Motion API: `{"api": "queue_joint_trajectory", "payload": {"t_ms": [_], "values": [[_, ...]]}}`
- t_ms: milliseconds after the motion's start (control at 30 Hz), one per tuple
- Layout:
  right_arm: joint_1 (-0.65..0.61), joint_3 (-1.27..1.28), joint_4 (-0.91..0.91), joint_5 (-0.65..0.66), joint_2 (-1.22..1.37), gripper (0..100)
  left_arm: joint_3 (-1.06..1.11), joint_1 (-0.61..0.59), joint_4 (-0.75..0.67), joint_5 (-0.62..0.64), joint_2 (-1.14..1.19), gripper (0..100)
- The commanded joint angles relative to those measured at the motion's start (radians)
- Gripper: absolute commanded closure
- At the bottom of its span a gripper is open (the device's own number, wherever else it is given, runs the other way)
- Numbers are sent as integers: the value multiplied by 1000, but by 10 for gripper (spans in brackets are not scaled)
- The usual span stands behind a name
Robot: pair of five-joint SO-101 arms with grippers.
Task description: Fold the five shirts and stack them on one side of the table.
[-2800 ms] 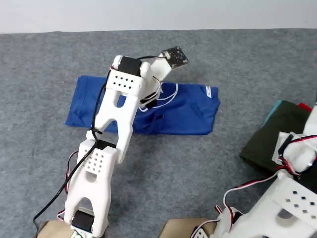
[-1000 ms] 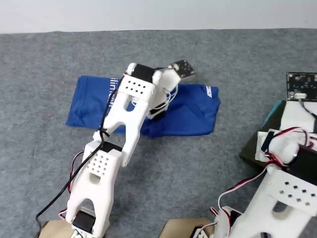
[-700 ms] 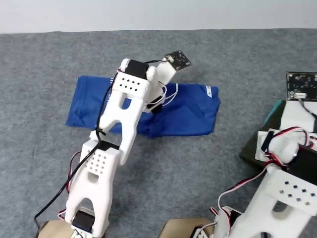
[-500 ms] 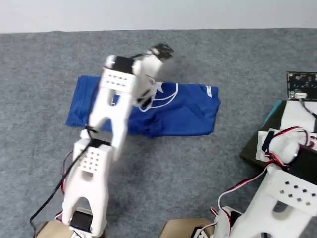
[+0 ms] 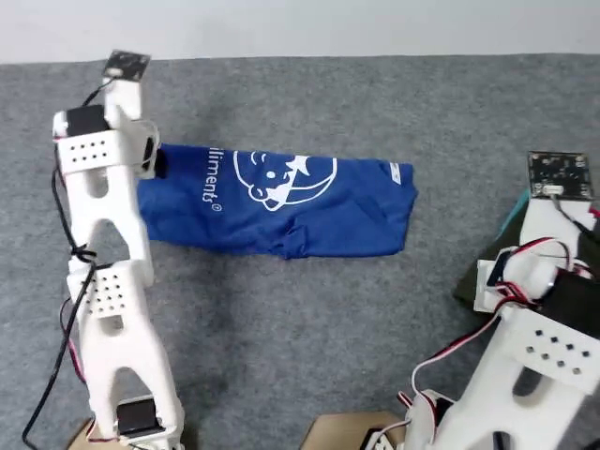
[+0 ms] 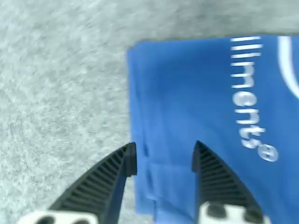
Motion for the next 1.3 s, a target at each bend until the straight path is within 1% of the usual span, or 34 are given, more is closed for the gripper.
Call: {"api": "queue_joint_trajectory", "payload": {"t_ms": [0,133,267,367,500,600,667,833,1000,1200,1267], "values": [[-10,-6,-12,5,-13,988,-30,-18,-55,2,41,784],[-10,-8,-2,5,-15,988,-30,-17,-81,-44,144,775],[-10,-11,28,5,-15,988,-64,-15,-29,-86,178,785],[-10,-11,41,5,-15,988,-73,-3,14,-169,192,850],[-10,-11,41,5,-15,988,-73,12,32,-236,195,990],[-10,-12,41,5,-15,988,-74,15,63,-238,193,995],[-7,-12,41,5,-15,988,-114,21,118,-236,180,996],[-8,-12,41,5,-15,988,-153,49,121,-232,61,996],[-8,-12,41,5,-15,988,-90,143,121,-189,-89,996],[-5,-12,41,8,-15,988,25,339,120,-183,-199,995],[-5,-12,41,9,-15,988,36,405,118,-161,-209,995]]}}
